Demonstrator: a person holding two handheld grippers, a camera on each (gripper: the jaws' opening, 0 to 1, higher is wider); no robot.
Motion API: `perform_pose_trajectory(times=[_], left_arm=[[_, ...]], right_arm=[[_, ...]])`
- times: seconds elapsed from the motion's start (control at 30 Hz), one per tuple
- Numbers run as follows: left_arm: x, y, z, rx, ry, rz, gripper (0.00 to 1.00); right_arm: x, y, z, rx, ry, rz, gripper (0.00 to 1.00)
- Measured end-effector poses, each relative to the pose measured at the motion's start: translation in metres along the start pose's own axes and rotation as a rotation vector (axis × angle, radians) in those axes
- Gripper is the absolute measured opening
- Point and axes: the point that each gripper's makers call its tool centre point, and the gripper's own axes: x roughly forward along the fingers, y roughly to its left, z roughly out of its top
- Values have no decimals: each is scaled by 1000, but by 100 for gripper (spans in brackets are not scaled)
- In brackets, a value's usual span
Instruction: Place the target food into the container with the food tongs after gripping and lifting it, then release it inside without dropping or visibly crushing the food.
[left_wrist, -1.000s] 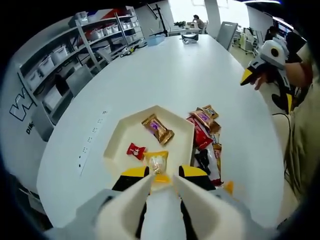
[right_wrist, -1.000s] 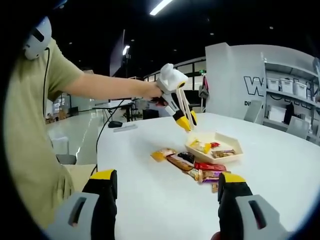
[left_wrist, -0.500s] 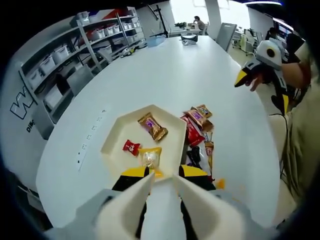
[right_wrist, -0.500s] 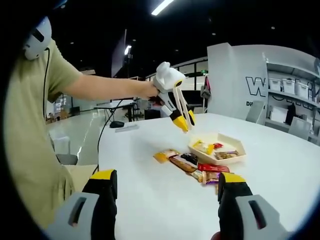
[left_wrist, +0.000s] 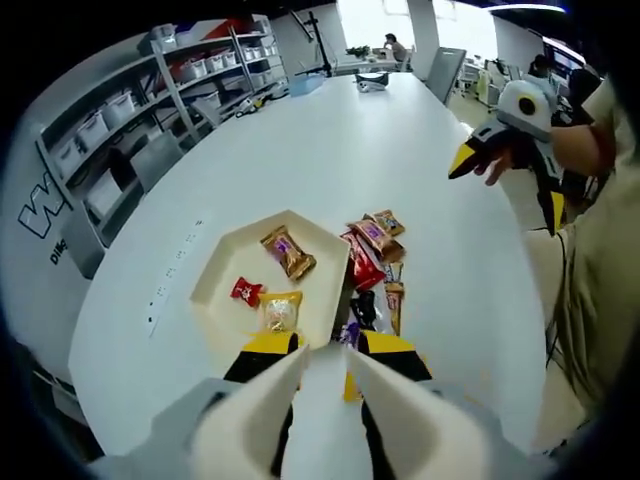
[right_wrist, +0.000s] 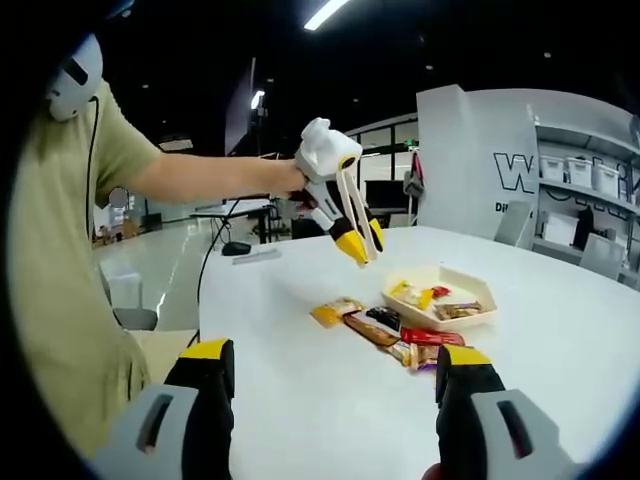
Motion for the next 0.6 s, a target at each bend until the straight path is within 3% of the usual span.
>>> perform_pose_trajectory(times=[0.6], left_arm=[[1, -32, -8, -41, 6, -26, 23]], right_arm=[[3, 5, 0, -3, 0, 12, 82]])
